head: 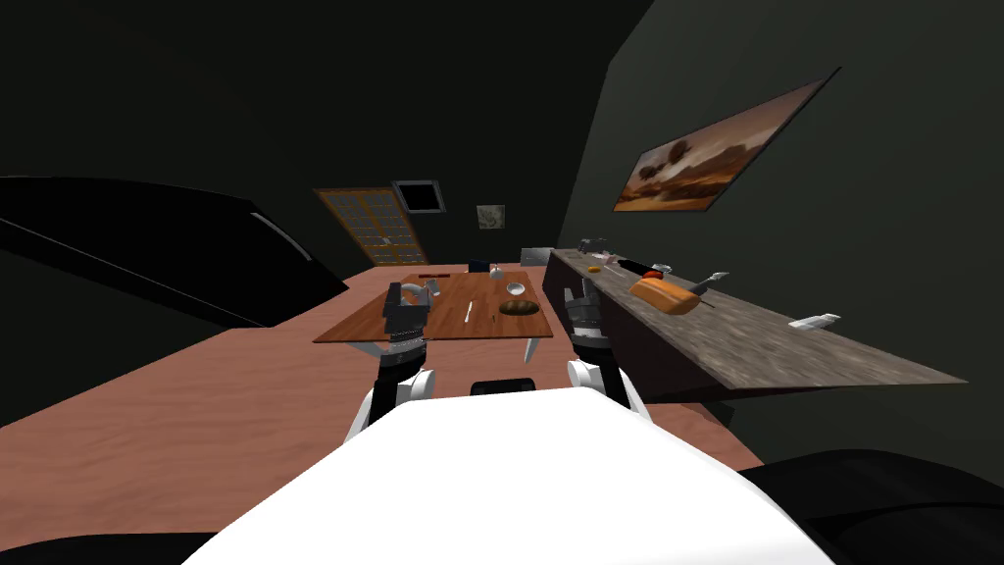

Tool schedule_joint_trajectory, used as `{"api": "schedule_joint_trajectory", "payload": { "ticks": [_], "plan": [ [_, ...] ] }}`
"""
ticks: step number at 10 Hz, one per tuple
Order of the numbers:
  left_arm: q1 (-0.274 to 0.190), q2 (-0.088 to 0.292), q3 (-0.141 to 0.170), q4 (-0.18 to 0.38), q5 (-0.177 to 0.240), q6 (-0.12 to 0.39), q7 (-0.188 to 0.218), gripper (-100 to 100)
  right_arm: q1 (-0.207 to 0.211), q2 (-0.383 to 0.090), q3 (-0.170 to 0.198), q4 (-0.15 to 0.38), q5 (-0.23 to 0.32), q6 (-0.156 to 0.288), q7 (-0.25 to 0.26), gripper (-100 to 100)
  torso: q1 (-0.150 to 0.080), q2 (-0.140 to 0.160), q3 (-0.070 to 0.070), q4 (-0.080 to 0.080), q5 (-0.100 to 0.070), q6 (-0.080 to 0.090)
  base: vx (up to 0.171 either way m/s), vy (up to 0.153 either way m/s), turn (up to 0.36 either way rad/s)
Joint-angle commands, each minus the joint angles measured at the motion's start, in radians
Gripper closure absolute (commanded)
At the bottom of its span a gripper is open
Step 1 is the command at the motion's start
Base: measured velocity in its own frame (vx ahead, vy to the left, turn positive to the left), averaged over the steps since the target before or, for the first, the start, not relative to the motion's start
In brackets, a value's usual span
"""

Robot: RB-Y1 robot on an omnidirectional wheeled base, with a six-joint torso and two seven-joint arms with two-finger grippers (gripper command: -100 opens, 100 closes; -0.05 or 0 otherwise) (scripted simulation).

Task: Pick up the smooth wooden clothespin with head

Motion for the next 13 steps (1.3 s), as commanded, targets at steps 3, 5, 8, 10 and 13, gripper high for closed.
{"api": "schedule_joint_trajectory", "payload": {
  "ticks": [3, 5, 8, 10, 13],
  "plan": [
    [-0.032, 0.043, 0.022, 0.037, 0.015, 0.078, -0.002, -100, 0.000, 0.000, 0.000, 0.000, 0.000, 0.000, 0.000, 0, 0.001, 0.000, 0.000, 0.000, 0.000, 0.000, 0.003, 0.006, -0.109],
    [-0.058, 0.066, 0.039, 0.068, 0.028, 0.132, -0.004, -100, 0.000, 0.000, 0.000, 0.000, 0.000, 0.000, 0.000, 0, 0.001, 0.000, 0.000, 0.000, 0.000, 0.000, 0.005, 0.011, -0.141],
    [-0.092, 0.088, 0.062, 0.108, 0.044, 0.208, -0.007, -100, 0.000, 0.000, 0.000, 0.000, 0.000, 0.000, 0.000, 0, 0.001, 0.000, 0.000, 0.000, 0.000, 0.000, 0.003, 0.009, -0.113],
    [-0.110, 0.098, 0.075, 0.131, 0.053, 0.263, -0.008, -100, 0.000, 0.000, 0.000, 0.000, 0.000, 0.000, 0.000, 0, 0.001, -0.001, 0.000, 0.000, 0.000, 0.000, 0.003, 0.010, -0.101],
    [-0.131, 0.108, 0.088, 0.156, 0.063, 0.323, -0.010, -100, 0.000, 0.000, 0.000, 0.000, 0.000, 0.000, 0.000, 0, 0.001, -0.001, 0.000, 0.000, 0.000, 0.000, 0.003, 0.008, -0.090]
  ]
}}
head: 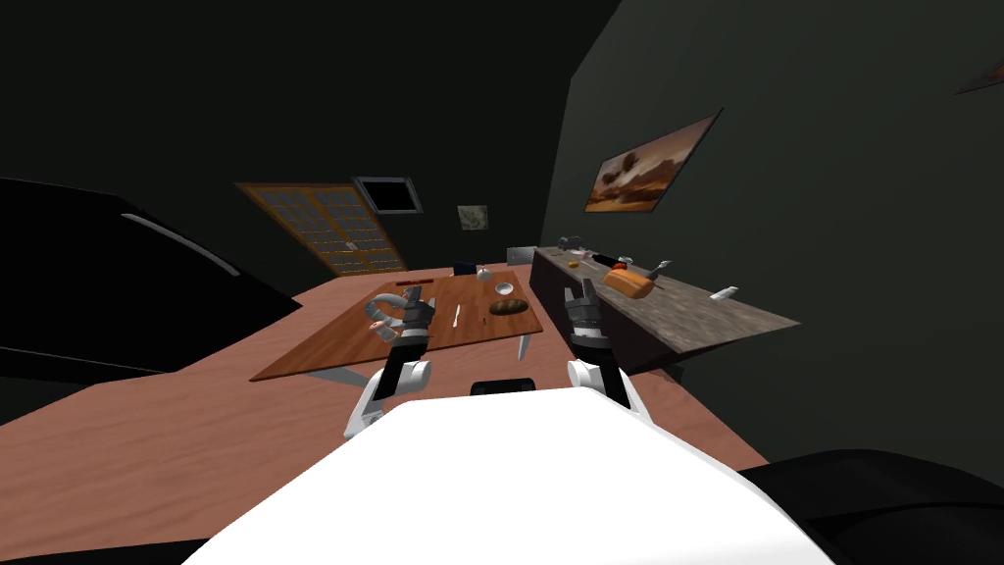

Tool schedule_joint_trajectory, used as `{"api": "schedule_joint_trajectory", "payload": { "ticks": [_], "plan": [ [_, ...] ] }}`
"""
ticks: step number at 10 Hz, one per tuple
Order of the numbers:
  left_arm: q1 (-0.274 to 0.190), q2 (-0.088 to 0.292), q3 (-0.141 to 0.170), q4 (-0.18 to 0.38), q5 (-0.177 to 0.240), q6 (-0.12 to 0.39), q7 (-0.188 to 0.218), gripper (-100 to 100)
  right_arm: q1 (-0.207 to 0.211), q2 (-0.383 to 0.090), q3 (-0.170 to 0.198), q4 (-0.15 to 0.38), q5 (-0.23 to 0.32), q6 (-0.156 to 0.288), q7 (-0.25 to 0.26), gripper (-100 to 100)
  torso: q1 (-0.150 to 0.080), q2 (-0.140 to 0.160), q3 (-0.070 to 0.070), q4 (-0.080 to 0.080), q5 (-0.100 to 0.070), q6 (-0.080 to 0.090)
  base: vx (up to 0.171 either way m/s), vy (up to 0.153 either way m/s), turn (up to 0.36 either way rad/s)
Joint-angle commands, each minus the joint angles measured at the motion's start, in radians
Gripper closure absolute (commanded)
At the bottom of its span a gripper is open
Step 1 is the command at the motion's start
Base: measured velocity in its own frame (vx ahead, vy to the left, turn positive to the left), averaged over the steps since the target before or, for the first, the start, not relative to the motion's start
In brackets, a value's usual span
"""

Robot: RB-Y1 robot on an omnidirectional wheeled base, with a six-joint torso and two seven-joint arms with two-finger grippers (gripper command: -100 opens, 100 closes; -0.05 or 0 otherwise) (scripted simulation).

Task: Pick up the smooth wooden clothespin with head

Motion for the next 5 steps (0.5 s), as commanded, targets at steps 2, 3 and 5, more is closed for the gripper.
{"api": "schedule_joint_trajectory", "payload": {
  "ticks": [2, 3, 5],
  "plan": [
    [-0.021, 0.013, 0.018, 0.028, 0.013, 0.068, 0.000, -100, 0.000, 0.000, 0.000, 0.000, 0.000, 0.000, 0.000, 0, 0.000, 0.000, 0.000, 0.000, 0.000, 0.000, 0.003, 0.009, -0.122],
    [-0.044, 0.022, 0.033, 0.056, 0.024, 0.098, -0.002, -100, 0.000, 0.000, 0.000, 0.000, 0.000, 0.000, 0.000, 0, 0.000, 0.000, 0.000, 0.000, 0.000, 0.000, 0.004, 0.008, -0.167],
    [-0.068, 0.031, 0.049, 0.086, 0.035, 0.153, -0.004, -100, 0.000, 0.000, 0.000, 0.000, 0.000, 0.000, 0.000, 0, 0.000, 0.000, 0.000, 0.000, 0.000, 0.000, 0.004, 0.010, -0.123]
  ]
}}
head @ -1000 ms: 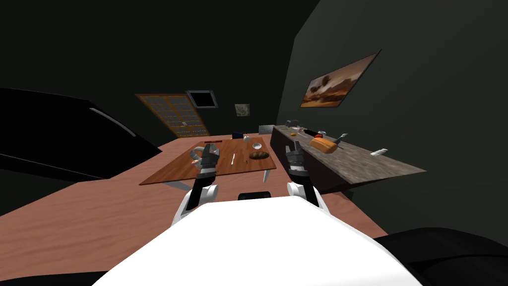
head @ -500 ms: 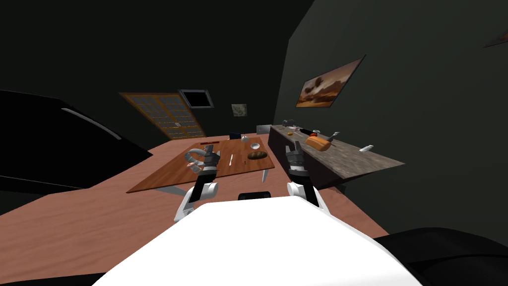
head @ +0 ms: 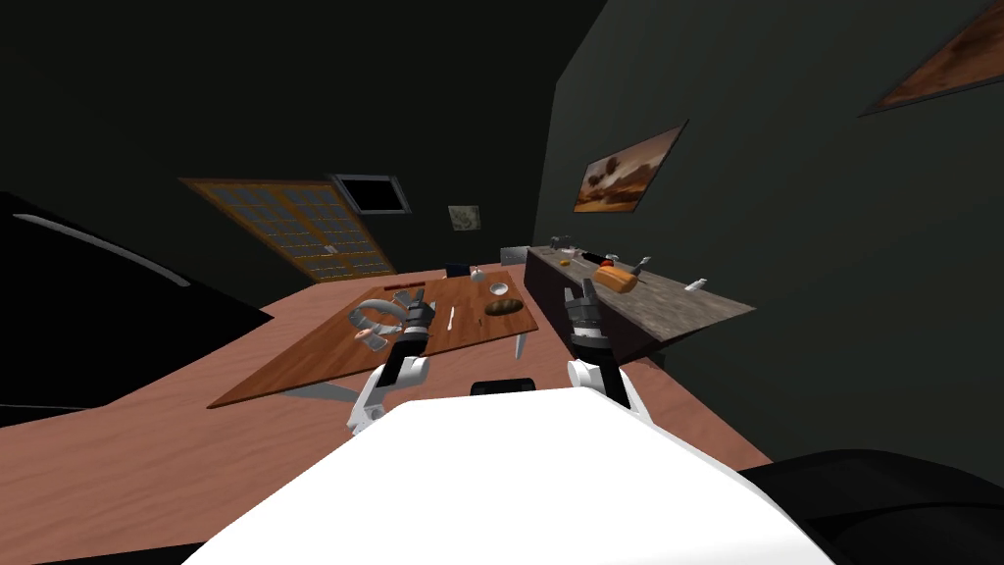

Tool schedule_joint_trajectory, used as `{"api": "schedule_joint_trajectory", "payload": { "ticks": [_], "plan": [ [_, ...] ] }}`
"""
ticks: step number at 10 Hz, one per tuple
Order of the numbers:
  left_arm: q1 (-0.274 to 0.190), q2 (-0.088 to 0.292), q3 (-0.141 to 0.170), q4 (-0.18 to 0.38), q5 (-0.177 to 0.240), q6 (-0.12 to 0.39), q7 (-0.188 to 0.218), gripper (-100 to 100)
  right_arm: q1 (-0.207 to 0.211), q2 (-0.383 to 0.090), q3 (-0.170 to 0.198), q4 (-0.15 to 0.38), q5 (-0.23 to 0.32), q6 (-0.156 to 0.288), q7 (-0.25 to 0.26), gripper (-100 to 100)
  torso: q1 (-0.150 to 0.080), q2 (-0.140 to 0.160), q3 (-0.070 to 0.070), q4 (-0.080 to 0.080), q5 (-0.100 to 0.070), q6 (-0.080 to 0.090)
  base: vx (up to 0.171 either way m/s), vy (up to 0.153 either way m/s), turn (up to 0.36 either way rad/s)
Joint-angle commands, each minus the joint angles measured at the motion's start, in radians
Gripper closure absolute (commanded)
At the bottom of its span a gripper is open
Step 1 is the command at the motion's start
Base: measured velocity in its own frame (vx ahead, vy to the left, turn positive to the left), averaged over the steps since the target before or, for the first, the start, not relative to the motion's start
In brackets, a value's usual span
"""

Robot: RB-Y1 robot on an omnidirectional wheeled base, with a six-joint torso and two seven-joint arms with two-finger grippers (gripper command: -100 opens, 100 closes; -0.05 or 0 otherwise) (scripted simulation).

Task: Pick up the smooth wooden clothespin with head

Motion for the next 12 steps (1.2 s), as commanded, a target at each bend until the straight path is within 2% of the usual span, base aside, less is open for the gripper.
{"api": "schedule_joint_trajectory", "payload": {
  "ticks": [1, 2, 3, 4, 6, 7, 8, 9, 11, 12],
  "plan": [
    [-0.016, 0.007, 0.011, 0.018, 0.007, 0.050, 0.001, -100, 0.000, 0.000, 0.000, 0.000, 0.000, 0.000, 0.000, 0, 0.000, 0.000, 0.000, 0.000, 0.000, 0.000, 0.002, 0.013, -0.090],
    [-0.041, 0.016, 0.027, 0.049, 0.019, 0.077, -0.001, -100, 0.000, 0.000, 0.000, 0.000, 0.000, 0.000, 0.000, 0, 0.000, 0.000, 0.000, 0.000, 0.000, -0.001, 0.002, 0.010, -0.173],
    [-0.041, 0.016, 0.027, 0.049, 0.019, 0.107, -0.001, -100, 0.000, 0.000, 0.000, 0.000, 0.000, 0.000, 0.000, 0, 0.000, 0.000, 0.000, 0.000, 0.000, 0.000, 0.003, 0.013, -0.091],
    [-0.067, 0.025, 0.045, 0.082, 0.031, 0.137, -0.003, -100, 0.000, 0.000, 0.000, 0.000, 0.000, 0.000, 0.000, 0, 0.000, 0.000, 0.000, 0.000, 0.000, -0.001, 0.005, 0.011, -0.182],
    [-0.067, 0.025, 0.045, 0.082, 0.031, 0.176, -0.003, -100, 0.000, 0.000, 0.000, 0.000, 0.000, 0.000, 0.000, 0, 0.000, 0.000, 0.000, 0.000, 0.000, -0.001, 0.002, 0.008, -0.034],
    [-0.094, 0.034, 0.062, 0.116, 0.044, 0.213, -0.005, -100, 0.000, 0.000, 0.000, 0.000, 0.000, 0.000, 0.000, 0, 0.000, 0.000, 0.000, 0.000, 0.000, -0.001, 0.002, 0.003, -0.185],
    [-0.094, 0.034, 0.062, 0.116, 0.044, 0.241, -0.005, -100, 0.000, 0.000, 0.000, 0.000, 0.000, 0.000, 0.000, 0, -0.001, 0.000, 0.000, 0.000, 0.000, 0.000, 0.001, 0.012, -0.117],
    [-0.121, 0.043, 0.080, 0.151, 0.057, 0.273, -0.007, -100, 0.000, 0.000, 0.000, 0.000, 0.000, 0.000, 0.000, 0, 0.000, 0.000, 0.000, 0.000, 0.000, -0.001, 0.001, 0.012, -0.201],
    [-0.121, 0.043, 0.080, 0.151, 0.057, 0.307, -0.007, -100, 0.000, 0.000, 0.000, 0.000, 0.000, 0.000, 0.000, 0, 0.000, 0.000, 0.000, 0.000, 0.000, -0.001, 0.001, 0.011, -0.030],
    [-0.149, 0.051, 0.098, 0.188, 0.070, 0.345, -0.010, -100, 0.000, 0.000, 0.000, 0.000, 0.000, 0.000, 0.000, 0, 0.000, 0.000, 0.000, 0.000, 0.000, -0.001, 0.003, 0.003, -0.188]
  ]
}}
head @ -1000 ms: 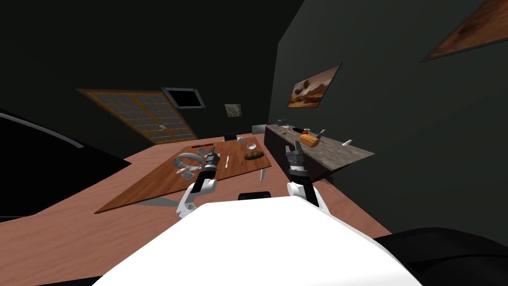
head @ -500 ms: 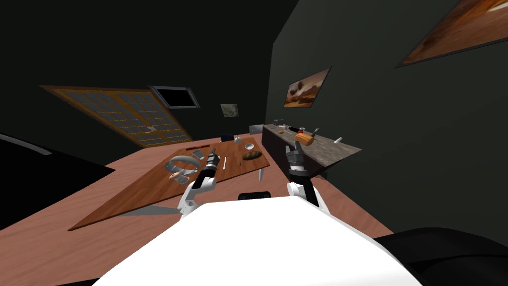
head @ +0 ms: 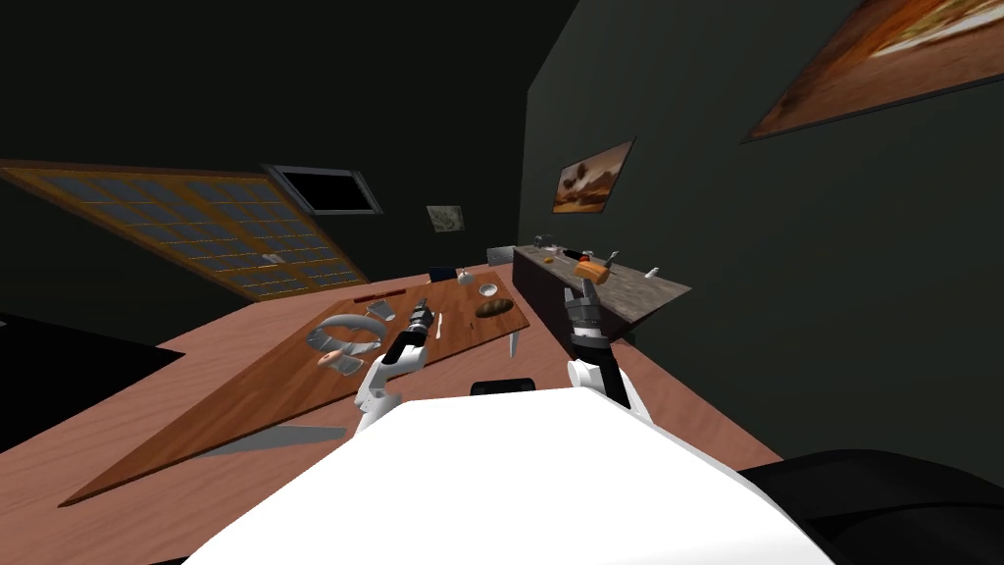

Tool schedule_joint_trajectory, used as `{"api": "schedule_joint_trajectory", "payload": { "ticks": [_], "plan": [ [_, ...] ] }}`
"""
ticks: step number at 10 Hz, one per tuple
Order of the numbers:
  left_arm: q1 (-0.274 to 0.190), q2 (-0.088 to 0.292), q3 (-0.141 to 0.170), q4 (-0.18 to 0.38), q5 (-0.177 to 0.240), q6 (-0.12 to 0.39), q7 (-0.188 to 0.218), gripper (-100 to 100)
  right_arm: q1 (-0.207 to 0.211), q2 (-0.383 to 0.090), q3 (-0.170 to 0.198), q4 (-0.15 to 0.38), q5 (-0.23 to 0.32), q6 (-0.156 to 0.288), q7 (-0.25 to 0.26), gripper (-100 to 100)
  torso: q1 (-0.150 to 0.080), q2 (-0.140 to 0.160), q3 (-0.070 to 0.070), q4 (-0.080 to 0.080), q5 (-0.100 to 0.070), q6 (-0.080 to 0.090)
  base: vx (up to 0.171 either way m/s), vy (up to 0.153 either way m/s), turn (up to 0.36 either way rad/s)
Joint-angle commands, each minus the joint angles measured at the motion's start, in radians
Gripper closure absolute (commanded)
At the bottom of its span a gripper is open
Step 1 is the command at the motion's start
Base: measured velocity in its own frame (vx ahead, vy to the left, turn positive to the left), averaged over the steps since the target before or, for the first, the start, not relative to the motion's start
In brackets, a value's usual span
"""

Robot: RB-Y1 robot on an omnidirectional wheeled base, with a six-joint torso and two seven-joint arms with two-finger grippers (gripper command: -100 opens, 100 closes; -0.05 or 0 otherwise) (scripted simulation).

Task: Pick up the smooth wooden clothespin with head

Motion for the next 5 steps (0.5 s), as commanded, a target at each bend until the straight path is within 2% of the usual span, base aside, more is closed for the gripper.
{"api": "schedule_joint_trajectory", "payload": {
  "ticks": [1, 2, 3, 4, 5],
  "plan": [
    [-0.013, 0.008, 0.009, 0.017, 0.009, 0.050, 0.000, -100, 0.000, 0.000, 0.000, 0.000, 0.000, 0.000, 0.000, 0, 0.000, 0.000, 0.000, 0.000, 0.000, 0.000, 0.003, 0.010, -0.136],
    [-0.042, 0.017, 0.028, 0.055, 0.022, 0.079, -0.003, -100, 0.000, 0.000, 0.000, 0.000, 0.000, 0.000, 0.000, 0, 0.000, 0.000, 0.000, 0.000, 0.000, -0.001, 0.002, 0.012, -0.205],
    [-0.042, 0.017, 0.028, 0.055, 0.022, 0.115, -0.003, -100, 0.000, 0.000, 0.000, 0.000, 0.000, 0.000, 0.000, 0, 0.001, 0.000, 0.000, 0.000, 0.000, 0.000, 0.001, 0.015, -0.085],
    [-0.071, 0.025, 0.046, 0.093, 0.035, 0.148, -0.005, -100, 0.000, 0.000, 0.000, 0.000, 0.000, 0.000, 0.000, 0, 0.001, 0.000, 0.000, 0.000, 0.000, -0.001, 0.001, 0.011, -0.209],
    [-0.071, 0.025, 0.046, 0.093, 0.035, 0.174, -0.005, -100, 0.000, 0.000, 0.000, 0.000, 0.000, 0.000, 0.000, 0, 0.001, 0.000, 0.000, 0.000, 0.000, 0.000, 0.001, 0.014, -0.093]
  ]
}}
